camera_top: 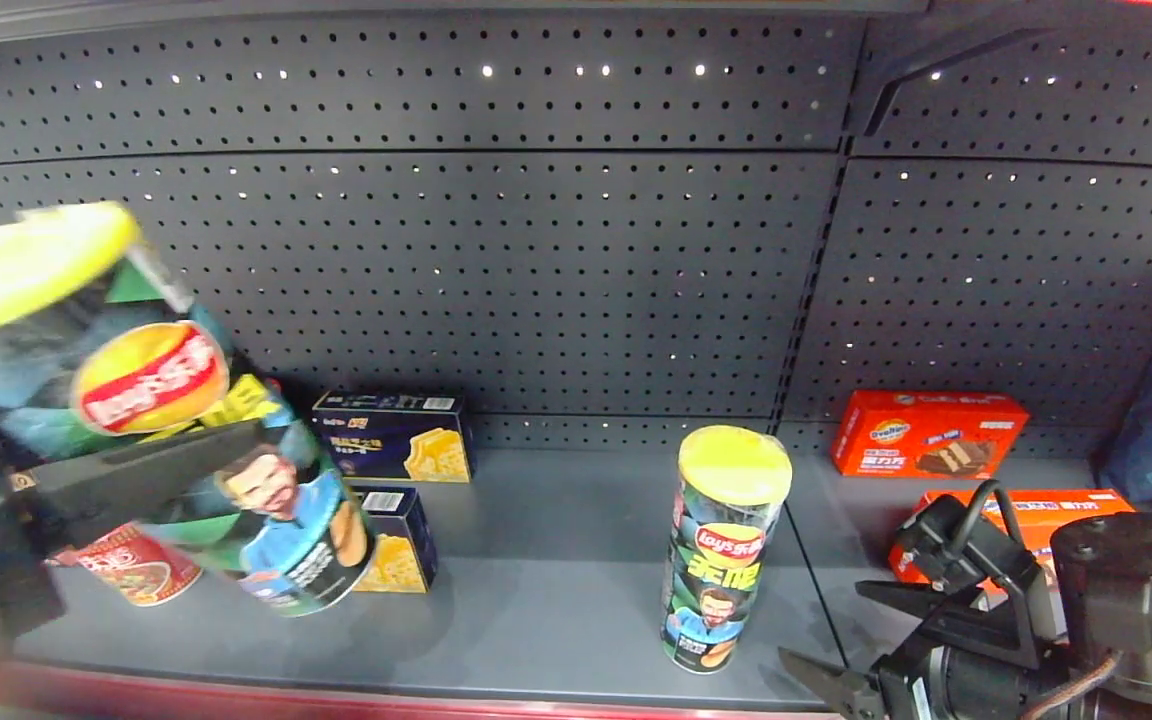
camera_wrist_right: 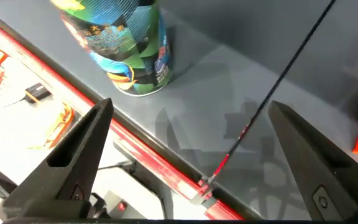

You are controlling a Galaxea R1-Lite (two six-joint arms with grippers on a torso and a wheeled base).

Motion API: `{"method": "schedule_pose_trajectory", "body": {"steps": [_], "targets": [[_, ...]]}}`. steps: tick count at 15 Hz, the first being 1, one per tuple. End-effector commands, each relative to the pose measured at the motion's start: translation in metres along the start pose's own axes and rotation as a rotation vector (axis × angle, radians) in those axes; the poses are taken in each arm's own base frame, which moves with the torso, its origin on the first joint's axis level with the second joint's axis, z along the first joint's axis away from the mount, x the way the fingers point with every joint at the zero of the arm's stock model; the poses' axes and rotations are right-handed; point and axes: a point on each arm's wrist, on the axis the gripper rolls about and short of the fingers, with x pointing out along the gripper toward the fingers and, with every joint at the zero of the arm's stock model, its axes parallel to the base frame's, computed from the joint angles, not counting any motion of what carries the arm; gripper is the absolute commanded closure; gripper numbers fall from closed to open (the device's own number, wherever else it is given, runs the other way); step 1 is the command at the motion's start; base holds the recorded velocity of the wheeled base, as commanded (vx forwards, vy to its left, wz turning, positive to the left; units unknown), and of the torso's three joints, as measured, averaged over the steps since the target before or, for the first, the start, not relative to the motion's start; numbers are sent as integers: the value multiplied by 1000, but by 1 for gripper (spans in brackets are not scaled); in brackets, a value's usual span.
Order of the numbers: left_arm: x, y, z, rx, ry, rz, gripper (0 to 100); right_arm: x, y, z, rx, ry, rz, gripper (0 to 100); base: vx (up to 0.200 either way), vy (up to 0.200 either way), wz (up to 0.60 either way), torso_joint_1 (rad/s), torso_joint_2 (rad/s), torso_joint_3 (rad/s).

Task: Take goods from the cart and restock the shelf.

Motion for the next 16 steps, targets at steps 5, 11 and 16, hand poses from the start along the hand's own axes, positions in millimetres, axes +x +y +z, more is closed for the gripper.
{"method": "schedule_pose_trajectory", "body": {"steps": [5,11,16], "targets": [[165,20,6,-23,123,-244,100,3,1,0,5,6,1,0,0,0,0,0,0,0],[246,20,1,5,119,-366,100,4,-1,1,17,1,-12,0,0,0,0,0,0,0],[278,18,-23,51,148,-454,100,2,-3,5,22,-19,-20,0,0,0,0,0,0,0]]}}
